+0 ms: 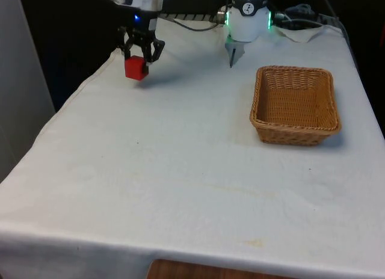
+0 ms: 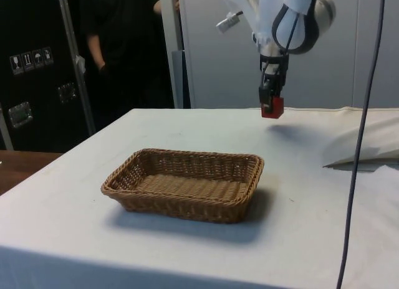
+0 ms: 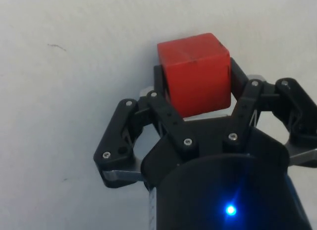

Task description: Pick up the cube and place it into the basket.

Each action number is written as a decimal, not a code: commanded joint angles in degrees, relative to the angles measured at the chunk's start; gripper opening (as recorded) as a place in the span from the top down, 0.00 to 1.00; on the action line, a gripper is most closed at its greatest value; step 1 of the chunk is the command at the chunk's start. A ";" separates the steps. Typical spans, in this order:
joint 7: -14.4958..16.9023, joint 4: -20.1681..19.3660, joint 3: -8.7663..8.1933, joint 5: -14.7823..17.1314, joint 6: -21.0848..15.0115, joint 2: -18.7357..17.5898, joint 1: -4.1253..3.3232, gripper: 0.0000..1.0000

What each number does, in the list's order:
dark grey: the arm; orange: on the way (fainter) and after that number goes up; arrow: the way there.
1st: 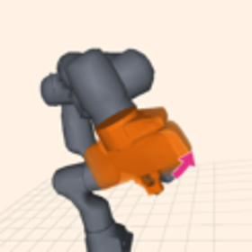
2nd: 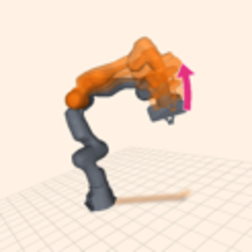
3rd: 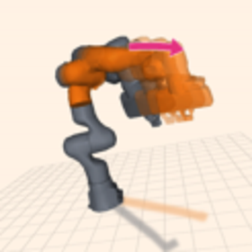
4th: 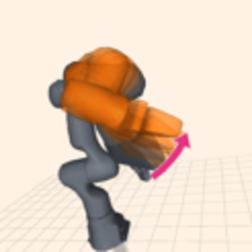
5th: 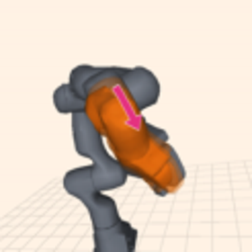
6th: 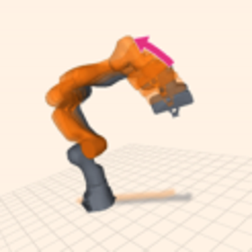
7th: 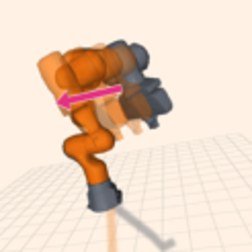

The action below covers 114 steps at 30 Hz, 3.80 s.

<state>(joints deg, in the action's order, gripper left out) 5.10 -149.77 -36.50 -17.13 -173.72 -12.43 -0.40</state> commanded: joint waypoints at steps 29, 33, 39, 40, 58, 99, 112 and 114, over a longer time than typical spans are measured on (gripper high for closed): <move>-6.19 1.83 6.30 -1.32 12.26 11.40 -1.49 0.93; -7.10 1.83 7.33 -1.26 12.89 12.15 -1.55 0.93; -9.40 1.78 9.97 -1.32 14.50 13.87 -1.55 0.93; -8.25 1.32 10.14 -0.17 13.92 14.04 -1.43 0.93; -15.41 2.29 17.13 -1.09 18.16 17.07 -1.55 0.93; -29.28 7.68 34.55 -0.23 25.95 19.08 -2.23 0.93; -33.86 9.80 40.05 -0.23 27.04 17.36 -2.29 0.93; -33.46 9.45 40.16 -0.11 26.47 17.53 -2.06 0.93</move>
<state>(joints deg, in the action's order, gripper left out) -28.36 -140.32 3.67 -17.25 -147.25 5.10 -2.46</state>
